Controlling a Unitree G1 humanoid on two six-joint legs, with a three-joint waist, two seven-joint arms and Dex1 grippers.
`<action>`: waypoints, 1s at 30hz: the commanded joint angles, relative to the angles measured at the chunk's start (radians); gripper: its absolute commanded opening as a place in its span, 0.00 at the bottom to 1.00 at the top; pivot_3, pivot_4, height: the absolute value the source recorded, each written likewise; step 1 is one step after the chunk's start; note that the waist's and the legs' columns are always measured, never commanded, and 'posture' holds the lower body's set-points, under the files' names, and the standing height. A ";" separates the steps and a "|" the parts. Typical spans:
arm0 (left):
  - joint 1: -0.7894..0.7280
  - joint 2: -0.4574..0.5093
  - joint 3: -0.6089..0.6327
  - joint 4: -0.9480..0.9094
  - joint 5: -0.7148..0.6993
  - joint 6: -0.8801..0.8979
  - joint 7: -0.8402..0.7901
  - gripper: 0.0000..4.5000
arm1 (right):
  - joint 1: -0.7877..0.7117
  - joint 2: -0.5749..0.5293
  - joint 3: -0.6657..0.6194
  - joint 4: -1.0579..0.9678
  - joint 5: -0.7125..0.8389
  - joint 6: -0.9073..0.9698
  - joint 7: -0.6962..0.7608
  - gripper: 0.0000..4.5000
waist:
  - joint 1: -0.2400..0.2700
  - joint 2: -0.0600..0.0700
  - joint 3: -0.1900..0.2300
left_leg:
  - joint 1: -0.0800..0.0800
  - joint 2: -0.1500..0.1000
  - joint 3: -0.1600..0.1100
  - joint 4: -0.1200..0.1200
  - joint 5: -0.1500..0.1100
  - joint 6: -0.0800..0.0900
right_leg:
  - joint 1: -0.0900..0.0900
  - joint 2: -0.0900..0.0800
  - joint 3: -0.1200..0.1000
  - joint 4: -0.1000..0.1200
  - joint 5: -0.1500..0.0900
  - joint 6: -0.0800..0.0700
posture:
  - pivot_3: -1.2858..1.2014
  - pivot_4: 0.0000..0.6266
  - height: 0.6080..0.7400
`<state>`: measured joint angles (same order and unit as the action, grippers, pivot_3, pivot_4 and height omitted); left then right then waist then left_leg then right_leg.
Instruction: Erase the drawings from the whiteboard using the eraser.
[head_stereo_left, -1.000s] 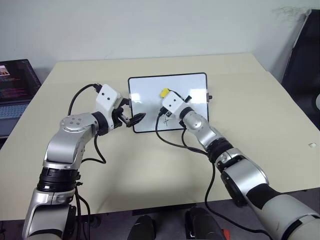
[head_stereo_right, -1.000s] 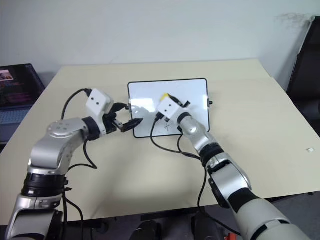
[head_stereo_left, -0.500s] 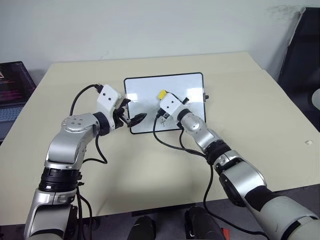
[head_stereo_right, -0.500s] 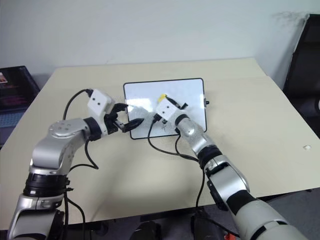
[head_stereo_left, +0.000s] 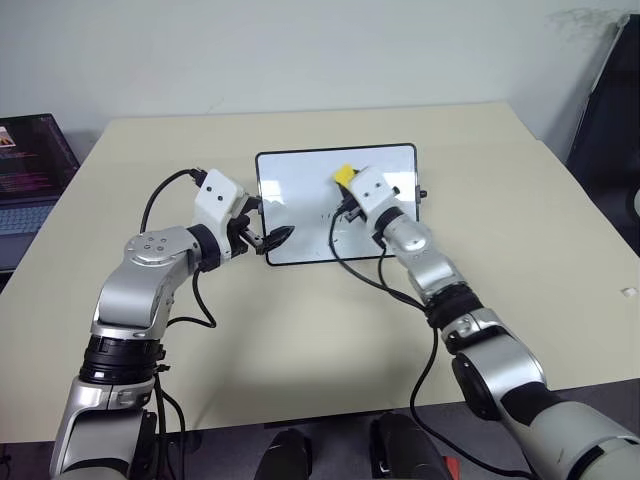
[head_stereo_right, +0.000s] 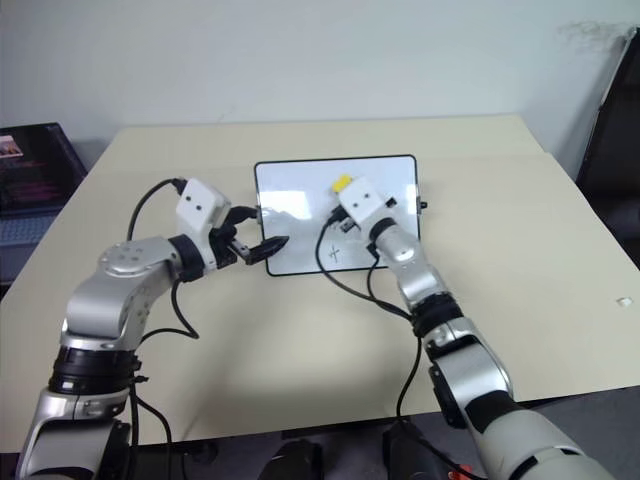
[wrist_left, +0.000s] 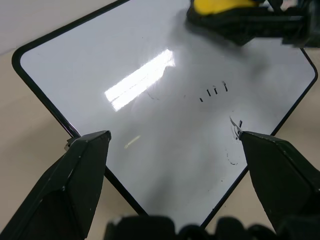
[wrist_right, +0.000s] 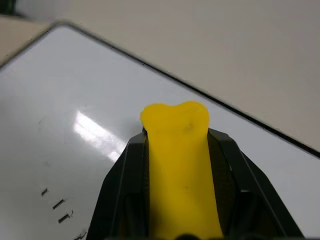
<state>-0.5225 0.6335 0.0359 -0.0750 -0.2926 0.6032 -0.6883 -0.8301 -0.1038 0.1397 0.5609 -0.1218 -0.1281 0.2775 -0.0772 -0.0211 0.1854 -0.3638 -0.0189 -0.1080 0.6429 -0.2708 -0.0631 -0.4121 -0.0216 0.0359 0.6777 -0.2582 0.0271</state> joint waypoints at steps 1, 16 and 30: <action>0.003 0.008 0.022 -0.041 -0.005 -0.013 0.001 1.00 | 0.096 -0.045 -0.009 -0.242 0.055 0.076 0.089 0.28 | 0.002 0.000 0.000 | -0.001 0.000 0.000 -0.001 0.000 0.000 | 0.000 0.000 0.000 -0.001 0.000 0.000 | 0.52 0.24 1.00; -0.011 -0.012 -0.042 0.034 0.012 -0.062 -0.074 1.00 | 0.482 -0.183 0.011 -0.732 0.088 0.275 0.179 0.28 | 0.020 -0.001 0.000 | -0.002 -0.001 0.002 -0.001 -0.002 0.000 | -0.002 0.000 0.001 -0.002 -0.001 0.001 | 0.52 0.24 1.00; 0.008 -0.023 -0.052 0.039 0.018 -0.079 -0.077 1.00 | 0.596 -0.193 0.055 -0.813 0.063 0.315 0.171 0.28 | 0.022 -0.001 0.001 | -0.001 -0.002 0.002 0.000 -0.002 0.000 | -0.002 0.000 0.002 -0.001 -0.004 0.005 | 0.52 0.24 1.00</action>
<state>-0.4977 0.6113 -0.0251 -0.0276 -0.2770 0.5510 -0.7591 -0.2148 -0.3033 0.1911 -0.2247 -0.0584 0.2048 0.4546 -0.0557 -0.0224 0.1862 -0.3650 -0.0207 -0.1056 0.6430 -0.2726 -0.0632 -0.4137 -0.0217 0.0375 0.6763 -0.2617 0.0324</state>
